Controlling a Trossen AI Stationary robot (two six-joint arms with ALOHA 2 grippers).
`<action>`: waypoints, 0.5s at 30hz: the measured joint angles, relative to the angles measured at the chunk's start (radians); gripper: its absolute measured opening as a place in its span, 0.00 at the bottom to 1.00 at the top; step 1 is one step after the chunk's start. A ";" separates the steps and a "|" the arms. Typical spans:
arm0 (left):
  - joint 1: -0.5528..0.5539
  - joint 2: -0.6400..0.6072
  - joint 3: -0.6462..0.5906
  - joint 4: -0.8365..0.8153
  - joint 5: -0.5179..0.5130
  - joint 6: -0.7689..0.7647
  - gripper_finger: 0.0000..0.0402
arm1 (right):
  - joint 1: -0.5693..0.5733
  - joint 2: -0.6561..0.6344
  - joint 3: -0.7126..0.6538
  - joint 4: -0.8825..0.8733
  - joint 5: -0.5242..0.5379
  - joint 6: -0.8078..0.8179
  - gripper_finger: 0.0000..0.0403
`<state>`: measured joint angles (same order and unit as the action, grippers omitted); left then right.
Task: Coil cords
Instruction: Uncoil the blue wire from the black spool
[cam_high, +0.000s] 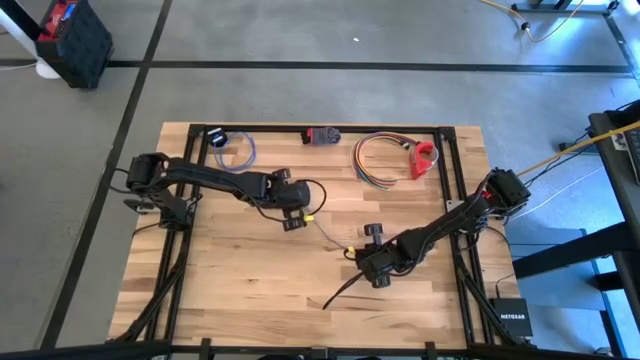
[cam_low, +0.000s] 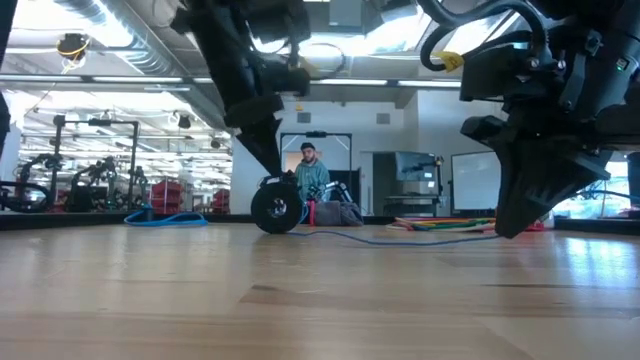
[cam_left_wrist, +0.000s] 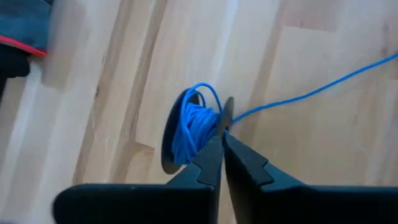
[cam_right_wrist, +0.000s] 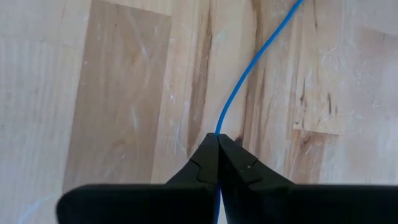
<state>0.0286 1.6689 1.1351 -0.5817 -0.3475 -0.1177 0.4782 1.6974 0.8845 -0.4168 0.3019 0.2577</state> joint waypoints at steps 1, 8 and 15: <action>0.004 0.006 0.000 0.003 0.008 0.004 0.06 | 0.000 0.000 -0.007 0.008 0.000 0.000 0.01; 0.004 0.014 0.000 0.016 0.012 0.030 0.26 | 0.000 0.000 -0.050 0.054 -0.007 0.026 0.01; 0.022 0.026 -0.001 0.015 0.035 0.075 0.27 | 0.000 0.000 -0.051 0.060 -0.007 0.026 0.01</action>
<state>0.0505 1.6947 1.1340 -0.5664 -0.3121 -0.0431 0.4783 1.6970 0.8333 -0.3565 0.2947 0.2836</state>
